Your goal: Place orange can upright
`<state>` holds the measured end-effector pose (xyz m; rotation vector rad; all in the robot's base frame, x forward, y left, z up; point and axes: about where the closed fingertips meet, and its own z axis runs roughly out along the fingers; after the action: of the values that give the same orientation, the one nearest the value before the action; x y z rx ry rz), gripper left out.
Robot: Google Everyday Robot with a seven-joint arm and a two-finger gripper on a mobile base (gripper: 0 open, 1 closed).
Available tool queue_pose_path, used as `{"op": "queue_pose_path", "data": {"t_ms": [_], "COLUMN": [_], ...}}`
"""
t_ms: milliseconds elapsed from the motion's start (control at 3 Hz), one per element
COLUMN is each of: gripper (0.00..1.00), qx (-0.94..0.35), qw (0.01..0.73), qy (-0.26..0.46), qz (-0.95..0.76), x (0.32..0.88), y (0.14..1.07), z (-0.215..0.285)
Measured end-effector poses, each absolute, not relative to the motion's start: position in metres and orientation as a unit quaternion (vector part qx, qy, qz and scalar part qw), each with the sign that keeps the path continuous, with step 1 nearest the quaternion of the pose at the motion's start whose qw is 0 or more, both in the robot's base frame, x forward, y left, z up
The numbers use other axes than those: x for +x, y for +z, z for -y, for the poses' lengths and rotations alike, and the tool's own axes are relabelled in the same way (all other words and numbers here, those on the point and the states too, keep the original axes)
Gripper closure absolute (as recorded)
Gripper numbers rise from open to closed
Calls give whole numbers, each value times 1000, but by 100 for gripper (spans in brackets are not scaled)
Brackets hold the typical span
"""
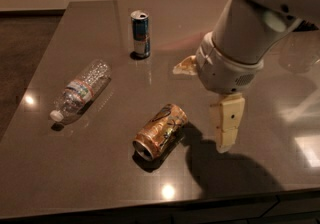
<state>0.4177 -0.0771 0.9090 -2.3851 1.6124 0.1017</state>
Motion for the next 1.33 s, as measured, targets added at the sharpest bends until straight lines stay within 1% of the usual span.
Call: {"op": "queue_pose_path", "data": {"t_ms": [667,1333], "gripper": [0,0], "qx": [-876,-911], "qw": [114,93], "qy": [53,57], "qz": [-465,-399], "x": [402,385], "y": [882,863], "z": [27,-2]}}
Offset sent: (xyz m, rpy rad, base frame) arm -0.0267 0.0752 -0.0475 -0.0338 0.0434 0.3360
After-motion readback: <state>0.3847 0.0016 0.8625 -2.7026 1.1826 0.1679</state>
